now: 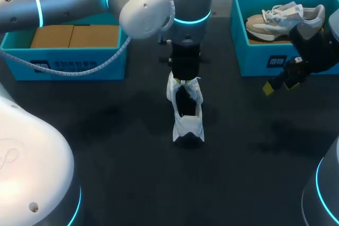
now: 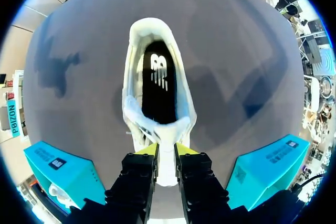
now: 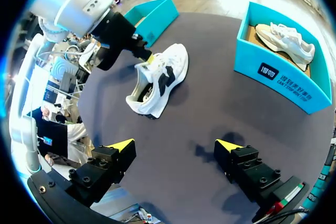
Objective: Take the shoe out of the shoebox, open the shoe tongue, remove and reinsert the insole, then place the shoe into the shoebox
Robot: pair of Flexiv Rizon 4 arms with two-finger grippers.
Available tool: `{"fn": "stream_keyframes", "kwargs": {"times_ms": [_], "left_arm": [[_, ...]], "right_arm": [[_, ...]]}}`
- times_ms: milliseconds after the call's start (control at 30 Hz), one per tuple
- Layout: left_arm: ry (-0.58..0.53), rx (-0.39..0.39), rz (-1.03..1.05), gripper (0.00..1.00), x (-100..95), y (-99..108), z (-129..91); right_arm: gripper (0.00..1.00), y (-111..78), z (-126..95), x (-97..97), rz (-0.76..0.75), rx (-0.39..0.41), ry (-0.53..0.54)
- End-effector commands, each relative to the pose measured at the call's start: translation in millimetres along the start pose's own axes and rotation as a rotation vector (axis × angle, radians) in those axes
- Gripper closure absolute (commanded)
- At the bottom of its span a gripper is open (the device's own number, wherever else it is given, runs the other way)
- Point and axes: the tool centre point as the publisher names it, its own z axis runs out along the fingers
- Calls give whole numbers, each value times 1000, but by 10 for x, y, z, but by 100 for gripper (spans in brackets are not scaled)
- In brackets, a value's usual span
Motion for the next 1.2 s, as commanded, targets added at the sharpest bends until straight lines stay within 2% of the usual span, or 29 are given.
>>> {"fn": "stream_keyframes", "kwargs": {"times_ms": [33, 233, 500, 800, 1033, 1200], "left_arm": [[-1, 4, 12, 83, 32, -72, 0], [-11, 15, 4, 82, 24, -69, -63], [30, 43, -10, 78, 19, -287, 58], [59, 61, -123, 79, 5, -420, 6], [73, 89, -165, 84, -36, -508, 139], [81, 117, -221, 81, -40, -516, 133]], "right_arm": [[0, 3, 8, -1, 0, 1, -1], [0, 3, 8, -1, 0, 1, -1], [0, 3, 8, -1, 0, 1, -1], [0, 3, 8, -1, 0, 1, -1], [0, 3, 8, -1, 0, 1, -1], [0, 3, 8, -1, 0, 1, -1]]}}
